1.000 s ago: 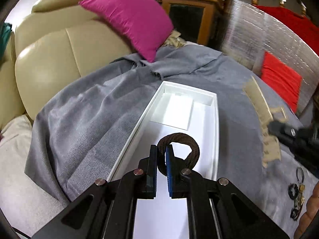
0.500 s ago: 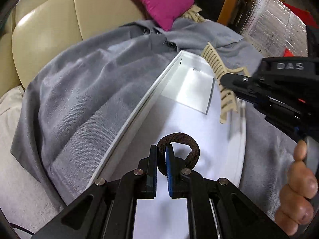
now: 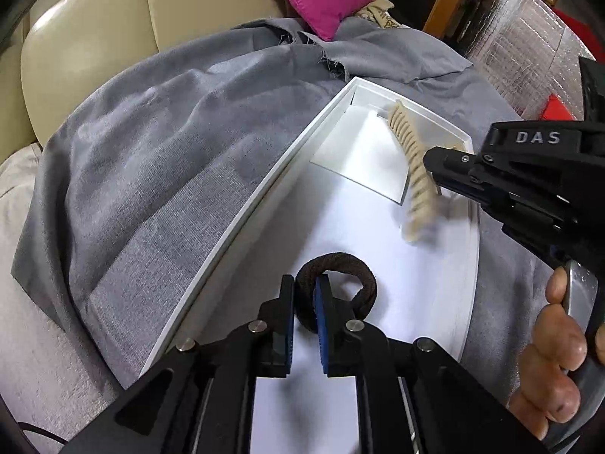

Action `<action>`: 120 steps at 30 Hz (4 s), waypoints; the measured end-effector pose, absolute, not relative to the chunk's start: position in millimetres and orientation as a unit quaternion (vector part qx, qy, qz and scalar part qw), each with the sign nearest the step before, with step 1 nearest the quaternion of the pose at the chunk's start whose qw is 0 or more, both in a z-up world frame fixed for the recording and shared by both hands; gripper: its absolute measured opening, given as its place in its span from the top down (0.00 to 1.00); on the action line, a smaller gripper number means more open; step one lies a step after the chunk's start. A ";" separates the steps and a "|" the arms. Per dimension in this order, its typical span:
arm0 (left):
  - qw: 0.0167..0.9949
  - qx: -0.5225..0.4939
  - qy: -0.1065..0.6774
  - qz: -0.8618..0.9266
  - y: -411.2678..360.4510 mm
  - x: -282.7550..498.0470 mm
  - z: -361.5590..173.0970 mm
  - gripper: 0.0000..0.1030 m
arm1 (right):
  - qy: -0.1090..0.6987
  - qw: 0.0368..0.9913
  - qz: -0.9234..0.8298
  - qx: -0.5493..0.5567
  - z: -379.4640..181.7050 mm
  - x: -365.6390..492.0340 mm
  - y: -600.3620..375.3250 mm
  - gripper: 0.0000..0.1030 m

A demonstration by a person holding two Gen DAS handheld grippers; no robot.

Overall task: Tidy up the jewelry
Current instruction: 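Carry the brown hair tie with the left tool while the right tool carries the clip to the white tray, then open the left tool over the tray while the right tool releases the clip into it, then grasp the red hair tie with the right tool while the left tool moves to the black scrunchie, then grasp the black scrunchie with the left tool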

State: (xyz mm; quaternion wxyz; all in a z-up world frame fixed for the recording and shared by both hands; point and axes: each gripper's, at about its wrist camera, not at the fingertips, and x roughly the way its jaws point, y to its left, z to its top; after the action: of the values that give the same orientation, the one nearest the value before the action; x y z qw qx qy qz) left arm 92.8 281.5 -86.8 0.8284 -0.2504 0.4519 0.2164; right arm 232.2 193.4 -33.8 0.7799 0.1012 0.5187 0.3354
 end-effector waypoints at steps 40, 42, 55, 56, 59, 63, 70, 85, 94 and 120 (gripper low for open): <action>0.857 -0.219 0.464 0.051 218.4 102.0 -77.5 1.00 | 0.546 0.796 0.256 0.061 -37.1 224.2 153.7 0.89; 0.857 -0.217 0.467 0.028 207.8 99.9 -75.7 1.00 | 0.545 0.797 0.251 0.075 -35.8 223.5 137.7 0.89; 0.856 -0.144 0.494 -0.050 148.3 61.8 -82.4 1.00 | 0.541 0.781 0.221 0.220 -45.2 171.8 -8.0 0.86; 0.858 -0.137 0.493 -0.046 147.1 60.1 -82.4 1.00 | 0.538 0.776 0.234 0.230 -43.1 170.1 -9.8 0.83; 0.865 -0.120 0.487 -0.034 142.9 58.1 -78.7 1.00 | 0.501 0.787 0.254 0.256 -24.3 163.0 -26.9 0.74; 0.888 -0.084 0.451 0.022 133.0 53.1 -55.9 0.97 | 0.453 0.820 0.254 0.243 12.2 140.6 -74.6 0.53; 0.930 -0.033 0.365 0.023 81.1 50.8 -17.6 0.66 | 0.428 0.878 0.152 0.148 24.2 96.9 -176.9 0.54; 0.893 -0.039 0.443 -0.063 -15.2 131.6 -63.6 0.54 | 0.519 0.824 0.154 0.166 -29.7 73.2 -248.9 0.54; 0.880 -0.041 0.465 -0.089 -36.0 156.4 -81.1 0.54 | 0.549 0.811 0.148 0.137 -52.9 83.1 -235.8 0.66; 0.898 -0.052 0.420 -0.118 -14.9 104.9 -49.7 0.94 | 0.485 0.850 0.108 0.177 -18.7 74.9 -262.5 0.94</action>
State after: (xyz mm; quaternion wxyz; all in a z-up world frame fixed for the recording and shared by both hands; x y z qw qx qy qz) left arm 104.9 -14.9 -49.7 0.8982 -0.0518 0.4202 -0.1182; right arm 74.9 -262.5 -18.7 0.8495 0.1769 0.4851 0.1079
